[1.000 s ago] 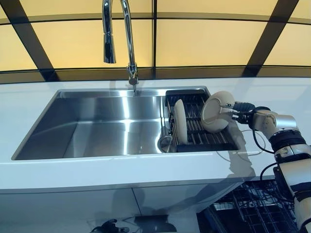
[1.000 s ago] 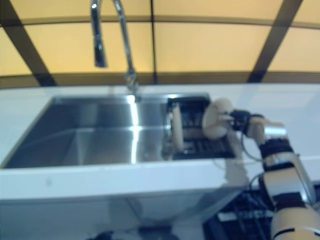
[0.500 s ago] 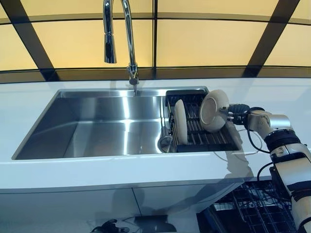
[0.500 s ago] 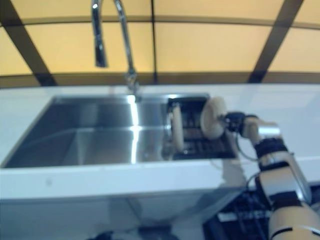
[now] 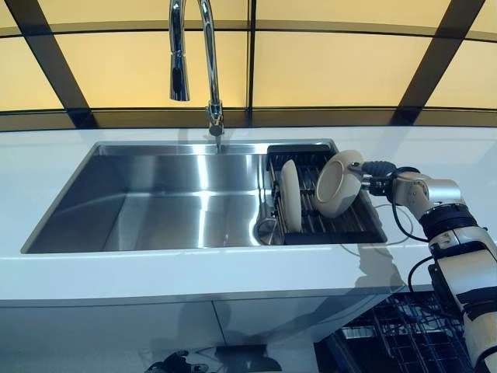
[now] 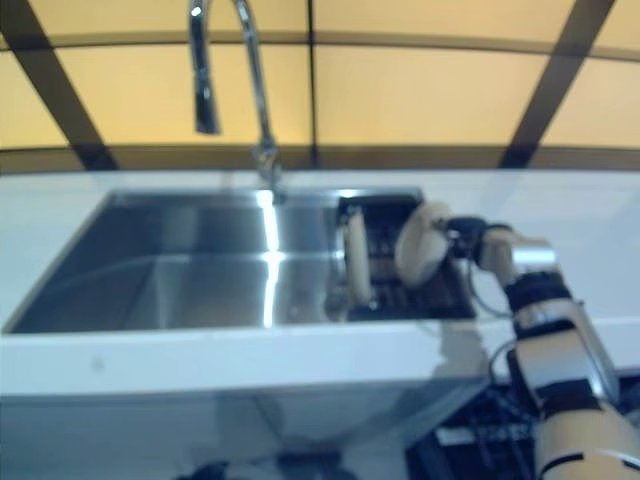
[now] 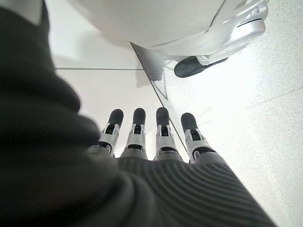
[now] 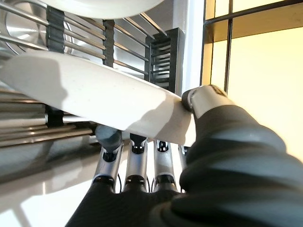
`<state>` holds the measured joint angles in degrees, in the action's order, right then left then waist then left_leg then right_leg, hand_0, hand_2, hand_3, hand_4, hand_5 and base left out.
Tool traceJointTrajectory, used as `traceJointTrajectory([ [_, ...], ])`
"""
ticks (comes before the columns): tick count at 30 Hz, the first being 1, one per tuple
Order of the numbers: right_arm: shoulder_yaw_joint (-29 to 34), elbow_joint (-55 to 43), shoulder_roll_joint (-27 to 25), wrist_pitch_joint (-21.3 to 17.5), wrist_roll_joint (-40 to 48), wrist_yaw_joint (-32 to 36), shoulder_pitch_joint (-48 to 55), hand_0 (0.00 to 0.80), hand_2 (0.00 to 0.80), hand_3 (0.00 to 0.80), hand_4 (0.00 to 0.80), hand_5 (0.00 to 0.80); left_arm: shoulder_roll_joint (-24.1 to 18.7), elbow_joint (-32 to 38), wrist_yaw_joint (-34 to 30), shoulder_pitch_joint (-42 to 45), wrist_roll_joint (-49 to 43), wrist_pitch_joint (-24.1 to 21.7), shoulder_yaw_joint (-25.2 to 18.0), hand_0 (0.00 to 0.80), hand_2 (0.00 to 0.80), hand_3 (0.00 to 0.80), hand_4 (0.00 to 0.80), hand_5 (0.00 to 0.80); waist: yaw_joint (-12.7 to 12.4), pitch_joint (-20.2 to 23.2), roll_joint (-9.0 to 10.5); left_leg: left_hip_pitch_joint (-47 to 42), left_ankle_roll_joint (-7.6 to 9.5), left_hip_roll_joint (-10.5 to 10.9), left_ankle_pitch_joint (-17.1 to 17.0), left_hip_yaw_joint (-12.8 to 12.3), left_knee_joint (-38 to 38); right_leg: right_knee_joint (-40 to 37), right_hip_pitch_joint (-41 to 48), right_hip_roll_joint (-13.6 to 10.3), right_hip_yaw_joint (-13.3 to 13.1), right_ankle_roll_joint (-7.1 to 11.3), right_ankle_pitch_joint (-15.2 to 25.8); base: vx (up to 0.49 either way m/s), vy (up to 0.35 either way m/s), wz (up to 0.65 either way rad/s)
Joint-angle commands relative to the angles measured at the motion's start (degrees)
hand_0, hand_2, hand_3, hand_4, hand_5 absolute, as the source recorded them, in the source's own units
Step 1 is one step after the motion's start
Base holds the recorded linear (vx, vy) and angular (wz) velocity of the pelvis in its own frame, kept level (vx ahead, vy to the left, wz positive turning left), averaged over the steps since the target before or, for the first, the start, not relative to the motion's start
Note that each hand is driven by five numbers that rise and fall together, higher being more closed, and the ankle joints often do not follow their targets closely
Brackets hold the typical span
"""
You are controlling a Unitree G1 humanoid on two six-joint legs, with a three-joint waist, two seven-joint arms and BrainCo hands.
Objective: Take plates into dishwasher
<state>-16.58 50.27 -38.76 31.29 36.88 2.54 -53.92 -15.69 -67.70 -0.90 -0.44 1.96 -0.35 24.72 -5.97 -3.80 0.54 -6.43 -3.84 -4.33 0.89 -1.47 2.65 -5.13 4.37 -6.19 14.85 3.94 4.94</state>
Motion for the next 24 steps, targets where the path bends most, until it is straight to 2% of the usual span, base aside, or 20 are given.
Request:
traceJointTrajectory([
  [1,-4.05,-1.22,-0.70,-6.75,-0.95,-2.69,-7.98,0.800,0.800,0.800,0.800,0.800,-0.91,-1.56,0.23,-3.66,0.48,-0.23,2.72,0.000,0.000,0.000,0.000,0.000,-1.19,-0.18,4.40,-0.41,-0.44,1.61,-2.22,-4.23,1.14,0.62,3.51,1.68,-1.72,-1.30,-3.11,0.000,0.000,0.00],
  [7,-3.29,-9.88,-3.01,-13.91,-1.37,-10.59,-8.38,0.800,0.800,0.800,0.800,0.800,-1.21,-1.06,0.28,-2.97,0.84,-0.46,2.36,0.000,0.000,0.000,0.000,0.000,-0.42,-0.32,4.12,-0.64,-0.37,1.84,-2.03,-4.31,1.21,0.87,3.48,1.31,-1.83,-1.02,-3.07,-0.004,0.011,0.00],
  [13,-0.12,-19.53,-3.61,-18.59,-2.68,-16.20,-6.25,0.800,0.800,0.800,0.800,0.800,-1.14,-1.08,0.71,-2.48,0.77,-1.18,1.81,0.000,0.000,0.000,0.000,0.000,0.39,-0.40,3.78,-0.88,0.16,2.33,-1.61,-4.48,1.42,1.29,3.28,0.73,-2.13,-0.62,-3.13,-0.023,0.032,0.00],
  [19,2.13,-29.62,-4.61,-20.05,-3.96,-17.03,-2.24,0.800,0.800,0.800,0.800,0.800,-1.15,-1.14,0.66,-1.77,0.33,-1.67,0.56,0.000,0.000,0.000,0.000,0.000,1.72,0.04,3.52,-1.32,0.97,3.10,-0.89,-5.15,1.61,1.60,3.25,-0.14,-2.84,-0.03,-3.21,-0.024,0.068,-0.01],
  [24,3.65,-34.88,-7.38,-21.30,-5.02,-16.99,-0.07,0.800,0.800,0.800,0.800,0.800,-1.35,-0.89,0.65,-1.40,0.61,-1.68,-0.08,0.000,0.000,0.000,0.000,0.000,3.00,0.44,3.70,-1.54,1.80,3.88,-0.33,-5.85,1.82,1.53,2.74,-0.62,-3.87,0.67,-2.65,-0.036,0.101,-0.04],
])
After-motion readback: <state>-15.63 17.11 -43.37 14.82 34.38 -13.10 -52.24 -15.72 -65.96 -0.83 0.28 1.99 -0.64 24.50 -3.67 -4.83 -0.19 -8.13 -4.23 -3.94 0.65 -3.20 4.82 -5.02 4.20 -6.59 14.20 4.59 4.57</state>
